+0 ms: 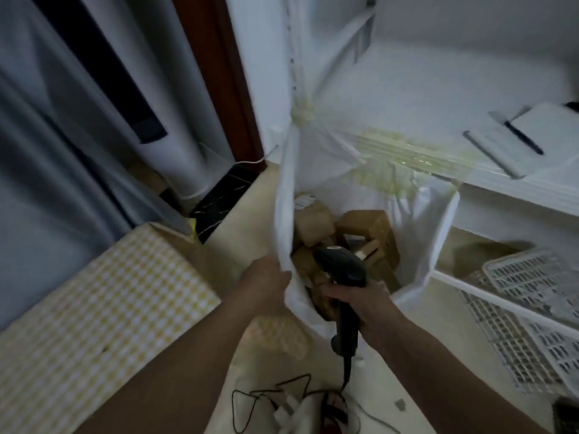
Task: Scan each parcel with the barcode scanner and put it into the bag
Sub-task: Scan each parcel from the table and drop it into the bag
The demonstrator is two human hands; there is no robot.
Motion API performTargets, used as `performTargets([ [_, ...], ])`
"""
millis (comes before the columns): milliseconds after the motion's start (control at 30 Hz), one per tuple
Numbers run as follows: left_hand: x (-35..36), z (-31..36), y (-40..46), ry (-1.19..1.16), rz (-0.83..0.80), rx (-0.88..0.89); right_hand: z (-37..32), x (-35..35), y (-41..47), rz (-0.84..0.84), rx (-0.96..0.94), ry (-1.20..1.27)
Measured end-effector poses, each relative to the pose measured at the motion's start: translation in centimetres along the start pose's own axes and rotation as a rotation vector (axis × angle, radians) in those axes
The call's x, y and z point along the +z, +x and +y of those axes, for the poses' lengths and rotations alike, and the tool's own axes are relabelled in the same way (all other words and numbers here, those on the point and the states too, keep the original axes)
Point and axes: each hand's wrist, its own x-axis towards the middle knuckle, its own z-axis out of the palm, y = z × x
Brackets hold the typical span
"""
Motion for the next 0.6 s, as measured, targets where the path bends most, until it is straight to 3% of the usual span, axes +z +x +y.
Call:
performTargets([
  [100,-2.7,-5.1,-2.9,0.221,0.112,-0.045,0.5,4.7,-0.7,-0.138,0.021,-0.091],
  [200,-4.6,-11.7,-6.6,0.293,0.160,-0.166,2.1,9.7,-2.2,-0.289,0.052,-0.251],
  [600,-3.0,-40.9,-30.3,0.009,0.270,-0.641,16.3,30.4,-17.8,-0.636,0.065,-0.613],
])
